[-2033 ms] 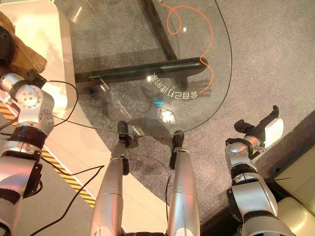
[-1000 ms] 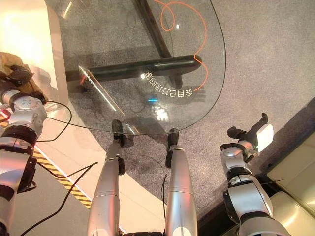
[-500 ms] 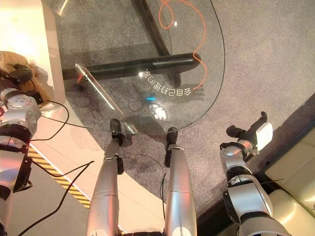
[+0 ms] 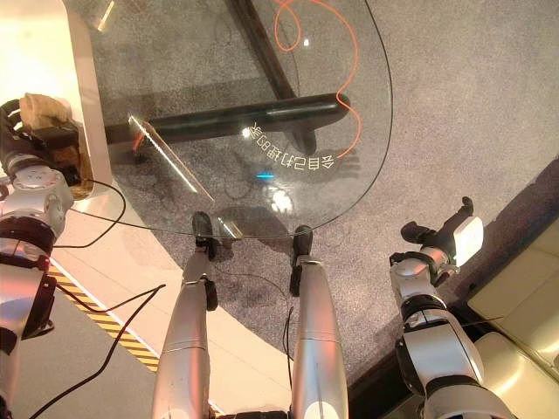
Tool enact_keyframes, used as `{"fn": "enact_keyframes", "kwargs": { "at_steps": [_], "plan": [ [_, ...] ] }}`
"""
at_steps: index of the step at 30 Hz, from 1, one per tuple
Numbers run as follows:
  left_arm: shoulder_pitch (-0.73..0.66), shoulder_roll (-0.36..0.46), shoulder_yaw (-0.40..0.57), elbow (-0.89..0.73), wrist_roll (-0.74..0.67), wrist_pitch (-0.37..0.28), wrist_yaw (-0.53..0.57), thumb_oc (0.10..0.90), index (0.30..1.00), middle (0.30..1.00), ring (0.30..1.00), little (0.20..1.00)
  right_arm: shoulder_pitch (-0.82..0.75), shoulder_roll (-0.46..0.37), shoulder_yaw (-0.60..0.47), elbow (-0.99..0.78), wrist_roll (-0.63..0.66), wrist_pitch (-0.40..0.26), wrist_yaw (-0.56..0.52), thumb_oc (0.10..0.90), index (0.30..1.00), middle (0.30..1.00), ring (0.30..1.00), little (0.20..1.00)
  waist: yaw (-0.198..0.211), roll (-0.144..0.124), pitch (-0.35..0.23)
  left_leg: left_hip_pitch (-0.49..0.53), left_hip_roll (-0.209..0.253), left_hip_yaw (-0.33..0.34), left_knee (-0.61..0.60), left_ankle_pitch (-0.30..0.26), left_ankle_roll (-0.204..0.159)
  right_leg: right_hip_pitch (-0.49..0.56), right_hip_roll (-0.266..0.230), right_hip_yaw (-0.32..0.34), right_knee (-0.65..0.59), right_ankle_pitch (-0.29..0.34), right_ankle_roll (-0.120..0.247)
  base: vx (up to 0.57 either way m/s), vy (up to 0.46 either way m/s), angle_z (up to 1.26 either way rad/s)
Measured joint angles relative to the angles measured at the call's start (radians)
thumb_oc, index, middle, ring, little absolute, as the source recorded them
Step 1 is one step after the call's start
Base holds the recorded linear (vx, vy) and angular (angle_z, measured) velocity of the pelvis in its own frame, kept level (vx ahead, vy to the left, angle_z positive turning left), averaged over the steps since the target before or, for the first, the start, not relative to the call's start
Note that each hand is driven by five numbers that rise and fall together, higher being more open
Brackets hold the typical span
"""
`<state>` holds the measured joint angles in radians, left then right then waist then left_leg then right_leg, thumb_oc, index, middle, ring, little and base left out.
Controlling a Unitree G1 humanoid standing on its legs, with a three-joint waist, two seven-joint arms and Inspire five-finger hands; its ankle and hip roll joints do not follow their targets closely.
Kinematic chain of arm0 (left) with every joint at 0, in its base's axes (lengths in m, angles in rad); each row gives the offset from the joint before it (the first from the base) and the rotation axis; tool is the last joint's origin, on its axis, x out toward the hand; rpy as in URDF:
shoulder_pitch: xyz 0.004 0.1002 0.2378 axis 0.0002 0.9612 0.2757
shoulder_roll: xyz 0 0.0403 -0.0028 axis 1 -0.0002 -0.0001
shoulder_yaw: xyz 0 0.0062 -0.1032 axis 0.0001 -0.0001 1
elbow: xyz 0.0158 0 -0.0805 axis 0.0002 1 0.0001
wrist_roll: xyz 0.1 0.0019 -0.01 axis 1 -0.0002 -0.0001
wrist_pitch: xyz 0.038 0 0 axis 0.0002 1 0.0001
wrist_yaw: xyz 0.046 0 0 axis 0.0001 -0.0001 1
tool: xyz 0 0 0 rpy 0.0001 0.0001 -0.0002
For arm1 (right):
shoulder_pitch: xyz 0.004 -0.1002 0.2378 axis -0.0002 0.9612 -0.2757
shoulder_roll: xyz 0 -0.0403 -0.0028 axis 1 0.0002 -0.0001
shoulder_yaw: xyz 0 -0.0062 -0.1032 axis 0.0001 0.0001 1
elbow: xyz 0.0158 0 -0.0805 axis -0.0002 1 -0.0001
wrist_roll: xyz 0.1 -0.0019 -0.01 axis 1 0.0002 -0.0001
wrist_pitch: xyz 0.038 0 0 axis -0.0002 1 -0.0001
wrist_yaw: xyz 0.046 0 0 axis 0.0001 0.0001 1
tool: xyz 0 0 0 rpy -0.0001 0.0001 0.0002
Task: Wipe the table with a cloth and put it in the basket.
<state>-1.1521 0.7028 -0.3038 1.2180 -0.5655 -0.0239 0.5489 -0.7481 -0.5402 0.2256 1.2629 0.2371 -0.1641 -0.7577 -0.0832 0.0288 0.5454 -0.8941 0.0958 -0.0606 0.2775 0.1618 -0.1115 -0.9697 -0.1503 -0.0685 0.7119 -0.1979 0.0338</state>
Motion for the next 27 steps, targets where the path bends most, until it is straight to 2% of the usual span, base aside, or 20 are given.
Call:
{"fn": "enact_keyframes", "kwargs": {
  "at_steps": [9,18,27],
  "plan": [
    [0.0,0.011,0.0,0.0,-0.013,-0.004,-0.013,0.8,0.9,0.9,0.9,0.9,0.0,0.0,0.0,-0.003,0.0,-0.001,0.0,0.8,0.9,0.9,0.9,0.9,0.001,0.0,0.0,0.001,0.0,0.0,0.002,0.0,0.0,0.001,0.0,0.0,0.002,0.0,0.0,0.0,-0.008,0.0],
    [0.004,0.012,0.01,-0.024,-0.13,-0.09,0.007,0.8,0.9,0.9,0.9,0.9,0.007,0.002,0.0,-0.003,0.0,-0.004,0.0,0.8,0.9,0.9,0.9,0.9,0.008,0.0,0.0,0.018,0.001,-0.003,0.004,0.004,-0.005,0.018,0.001,-0.001,0.005,0.002,-0.002,-0.01,-0.025,0.0],
    [0.068,0.019,0.053,-0.1,-0.165,-0.175,0.03,0.8,0.9,0.9,0.9,0.9,0.058,0.037,-0.009,0.002,0.0,-0.013,0.0,0.8,0.9,0.9,0.9,0.9,0.027,0.001,0.0,0.15,0.013,-0.003,-0.052,0.012,-0.013,0.14,0.01,-0.01,-0.027,0.004,-0.005,-0.04,-0.033,-0.01]
  ]
}}
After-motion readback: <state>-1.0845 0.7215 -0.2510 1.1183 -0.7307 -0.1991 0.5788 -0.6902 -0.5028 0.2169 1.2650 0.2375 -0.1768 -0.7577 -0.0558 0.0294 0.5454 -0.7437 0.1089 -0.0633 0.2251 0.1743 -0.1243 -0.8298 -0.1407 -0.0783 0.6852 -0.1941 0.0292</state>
